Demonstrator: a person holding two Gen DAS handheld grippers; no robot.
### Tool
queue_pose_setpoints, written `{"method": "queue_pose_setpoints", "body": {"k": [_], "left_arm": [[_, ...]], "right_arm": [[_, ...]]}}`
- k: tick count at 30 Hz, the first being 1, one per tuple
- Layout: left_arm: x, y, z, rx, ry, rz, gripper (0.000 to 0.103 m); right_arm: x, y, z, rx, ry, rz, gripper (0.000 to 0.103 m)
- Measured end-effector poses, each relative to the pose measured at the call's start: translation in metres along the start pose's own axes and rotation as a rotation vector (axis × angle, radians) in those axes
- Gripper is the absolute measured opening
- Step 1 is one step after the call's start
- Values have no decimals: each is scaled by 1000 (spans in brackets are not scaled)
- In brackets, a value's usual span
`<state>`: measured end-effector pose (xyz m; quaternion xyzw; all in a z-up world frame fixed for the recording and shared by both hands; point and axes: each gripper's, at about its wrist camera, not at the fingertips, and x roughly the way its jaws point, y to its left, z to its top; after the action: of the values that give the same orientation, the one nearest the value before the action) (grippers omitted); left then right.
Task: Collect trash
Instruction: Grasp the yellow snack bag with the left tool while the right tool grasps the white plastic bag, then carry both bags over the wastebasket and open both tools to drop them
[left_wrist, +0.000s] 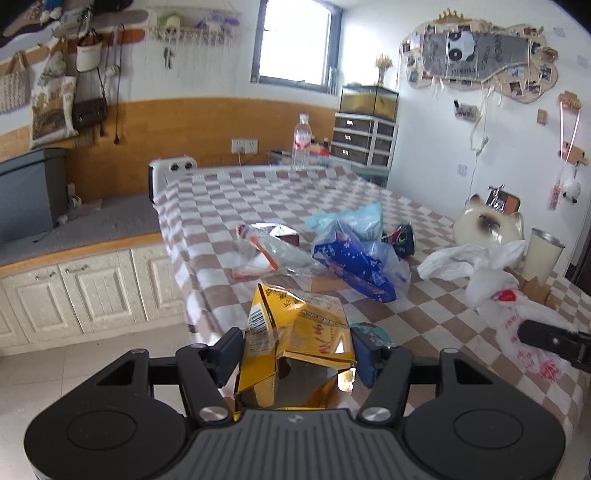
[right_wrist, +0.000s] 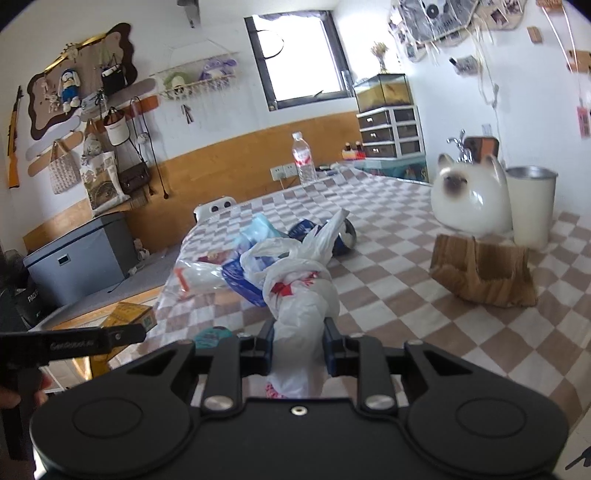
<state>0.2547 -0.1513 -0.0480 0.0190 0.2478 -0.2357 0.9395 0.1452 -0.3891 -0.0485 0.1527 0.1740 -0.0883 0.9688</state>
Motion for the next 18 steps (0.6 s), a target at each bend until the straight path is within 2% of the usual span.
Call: {"method": "queue_pose_setpoints", "body": {"k": [9, 18], "left_arm": [[-59, 16, -9, -13, -87, 29, 62], [-95, 41, -19, -38, -110, 83, 62]], "right_arm": [[-20, 41, -1, -74, -19, 25, 26], [-30, 88, -8, -131, -26, 82, 26]]}}
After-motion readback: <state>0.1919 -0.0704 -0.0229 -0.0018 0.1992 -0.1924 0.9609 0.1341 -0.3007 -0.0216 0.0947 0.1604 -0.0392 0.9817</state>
